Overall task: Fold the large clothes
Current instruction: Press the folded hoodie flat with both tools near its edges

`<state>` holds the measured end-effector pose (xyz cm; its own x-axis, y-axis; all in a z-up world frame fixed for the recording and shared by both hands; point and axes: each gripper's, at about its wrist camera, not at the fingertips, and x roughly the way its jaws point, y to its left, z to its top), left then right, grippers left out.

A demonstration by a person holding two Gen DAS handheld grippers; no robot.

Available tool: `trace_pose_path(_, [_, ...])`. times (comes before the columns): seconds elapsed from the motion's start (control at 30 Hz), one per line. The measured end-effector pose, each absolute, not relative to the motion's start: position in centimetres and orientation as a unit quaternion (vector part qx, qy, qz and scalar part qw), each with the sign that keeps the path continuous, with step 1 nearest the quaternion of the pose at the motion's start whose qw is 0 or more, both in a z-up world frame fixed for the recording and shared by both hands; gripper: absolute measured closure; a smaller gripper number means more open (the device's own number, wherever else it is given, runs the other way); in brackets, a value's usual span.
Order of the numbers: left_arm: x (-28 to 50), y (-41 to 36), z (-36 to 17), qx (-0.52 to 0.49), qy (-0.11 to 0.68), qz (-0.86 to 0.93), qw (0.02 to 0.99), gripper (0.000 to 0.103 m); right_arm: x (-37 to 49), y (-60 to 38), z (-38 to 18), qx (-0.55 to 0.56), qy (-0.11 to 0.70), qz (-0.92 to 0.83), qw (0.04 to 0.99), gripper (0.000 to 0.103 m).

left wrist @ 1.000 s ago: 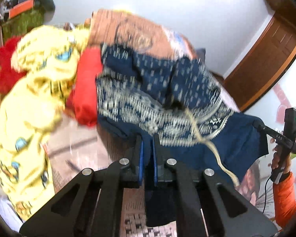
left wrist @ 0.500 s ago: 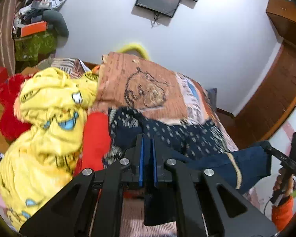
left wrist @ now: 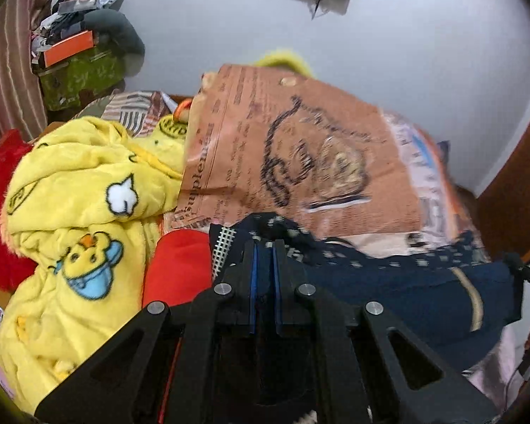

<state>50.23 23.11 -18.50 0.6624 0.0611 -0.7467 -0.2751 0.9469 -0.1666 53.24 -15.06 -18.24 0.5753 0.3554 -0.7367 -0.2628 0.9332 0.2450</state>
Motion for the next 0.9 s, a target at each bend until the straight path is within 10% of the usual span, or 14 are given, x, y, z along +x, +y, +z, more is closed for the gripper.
trace_pose_path(0.37, [52.8,21.9,-26.0,-0.065,0.475,0.091,0.873,0.092,54.3,-15.6,-22.5,0.05,0.45,0.195,0.87,0.092])
trace_pose_path(0.57, [50.8,22.0,-24.0,-0.066,0.498,0.068,0.862,0.066,52.2,-16.3,-20.8,0.035,0.47,0.191,0.861,0.059])
trace_pose_path(0.9, [44.6,21.2,-19.2,-0.094,0.476,0.011,0.874,0.062,45.4,-14.8,-17.7,-0.024,0.431,0.229,0.873,0.056])
